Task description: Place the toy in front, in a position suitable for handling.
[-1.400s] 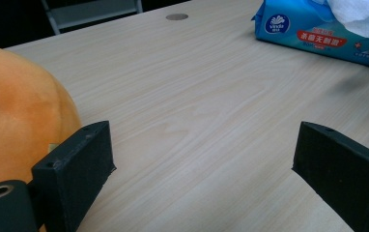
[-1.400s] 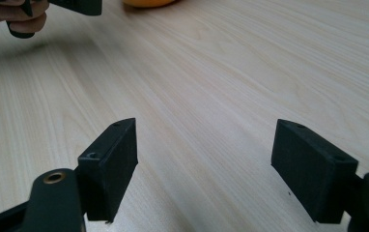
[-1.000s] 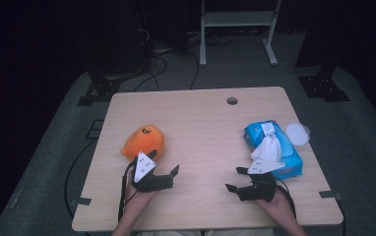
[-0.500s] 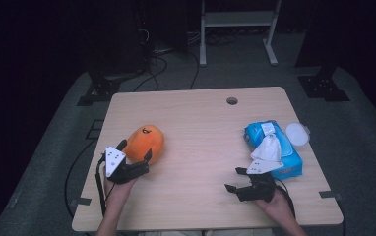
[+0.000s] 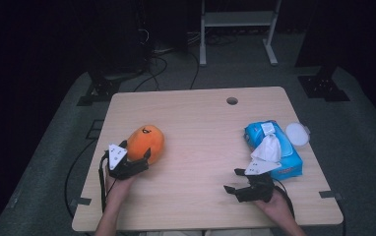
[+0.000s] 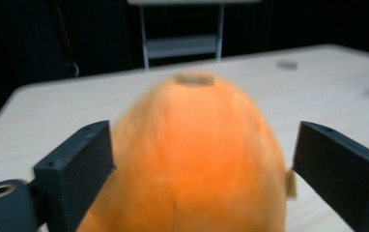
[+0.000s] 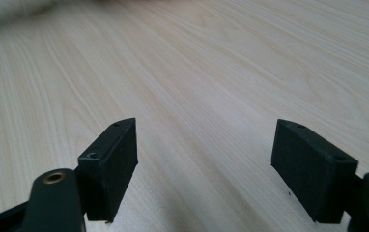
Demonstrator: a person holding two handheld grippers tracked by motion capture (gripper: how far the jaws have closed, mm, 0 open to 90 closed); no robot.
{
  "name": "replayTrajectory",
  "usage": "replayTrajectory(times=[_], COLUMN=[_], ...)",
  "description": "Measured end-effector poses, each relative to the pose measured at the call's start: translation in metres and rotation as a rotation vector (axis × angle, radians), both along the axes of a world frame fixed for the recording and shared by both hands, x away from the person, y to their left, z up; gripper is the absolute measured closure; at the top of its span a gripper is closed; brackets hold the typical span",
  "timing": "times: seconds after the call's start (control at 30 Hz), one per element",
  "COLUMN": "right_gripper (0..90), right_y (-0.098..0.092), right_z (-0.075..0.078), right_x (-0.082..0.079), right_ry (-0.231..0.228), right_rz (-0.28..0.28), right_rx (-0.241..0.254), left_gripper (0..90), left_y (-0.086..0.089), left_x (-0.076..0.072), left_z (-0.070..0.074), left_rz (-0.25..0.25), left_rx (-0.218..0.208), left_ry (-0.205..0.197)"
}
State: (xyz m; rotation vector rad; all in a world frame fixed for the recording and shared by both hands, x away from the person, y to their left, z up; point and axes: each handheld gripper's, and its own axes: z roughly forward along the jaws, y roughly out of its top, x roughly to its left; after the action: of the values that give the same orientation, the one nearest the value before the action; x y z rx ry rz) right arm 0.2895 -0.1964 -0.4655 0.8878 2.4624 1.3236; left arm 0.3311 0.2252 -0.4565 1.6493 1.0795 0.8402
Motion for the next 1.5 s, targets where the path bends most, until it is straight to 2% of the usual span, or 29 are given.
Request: replayTrajectory(times=[0.03, 0.07, 0.13, 0.2, 0.57, 0.7, 0.77, 0.8, 0.93, 1.03, 1.1, 1.2, 1.37, 1.5], right_gripper=[23.7, 23.7, 23.7, 23.7, 23.8, 23.8, 23.8, 23.8, 23.8, 23.8, 23.8, 23.8, 23.8, 23.8], right_y=[0.001, 0.001, 0.001, 0.001, 0.004, 0.005, 0.004, 0.003, 0.004, 0.005, 0.005, 0.003, 0.0, 0.0], right_z=[0.0, 0.0, 0.0, 0.001, -0.002, -0.001, 0.0, 0.0, -0.001, -0.002, -0.002, 0.001, 0.003, 0.003], right_x=[-0.002, -0.002, -0.003, -0.005, -0.003, -0.005, -0.006, -0.005, -0.003, -0.004, -0.004, -0.006, -0.006, -0.005], right_ry=[0.002, 0.002, -0.006, -0.005, 0.006, -0.009, -0.01, -0.012, -0.009, -0.007, -0.009, -0.018, -0.021, -0.019], right_rz=[0.003, 0.003, 0.008, 0.006, 0.006, 0.014, 0.009, 0.006, 0.006, 0.008, 0.008, 0.005, -0.003, -0.003], right_rx=[-0.003, -0.003, -0.007, -0.01, -0.027, -0.033, -0.033, -0.03, -0.031, -0.035, -0.037, -0.027, -0.011, -0.006], left_gripper=[11.6, 11.7, 11.8, 12.7, 12.3, 12.4, 14.0, 18.3, 25.2, 29.1, 31.2, 37.6, 41.8, 43.7], left_y=[-0.002, -0.002, -0.001, 0.0, -0.003, -0.006, -0.007, -0.007, -0.003, 0.002, 0.004, 0.006, 0.006, 0.008], left_x=[0.001, 0.002, 0.002, 0.002, 0.003, 0.003, 0.003, 0.003, 0.003, 0.003, 0.004, 0.004, 0.002, 0.001], left_z=[-0.005, -0.007, -0.006, -0.005, -0.006, -0.005, -0.006, -0.006, -0.007, -0.007, -0.005, -0.002, 0.002, 0.005], left_rz=[0.008, 0.011, 0.021, 0.029, 0.036, 0.036, 0.031, 0.025, -0.006, -0.007, -0.019, -0.016, -0.01, -0.006], left_rx=[0.062, 0.08, 0.043, 0.034, 0.081, 0.105, 0.112, 0.116, 0.105, 0.071, 0.08, 0.054, 0.03, -0.006], left_ry=[0.023, 0.024, 0.038, 0.045, 0.033, 0.033, 0.029, 0.029, 0.021, 0.016, 0.013, 0.012, 0.015, 0.011])
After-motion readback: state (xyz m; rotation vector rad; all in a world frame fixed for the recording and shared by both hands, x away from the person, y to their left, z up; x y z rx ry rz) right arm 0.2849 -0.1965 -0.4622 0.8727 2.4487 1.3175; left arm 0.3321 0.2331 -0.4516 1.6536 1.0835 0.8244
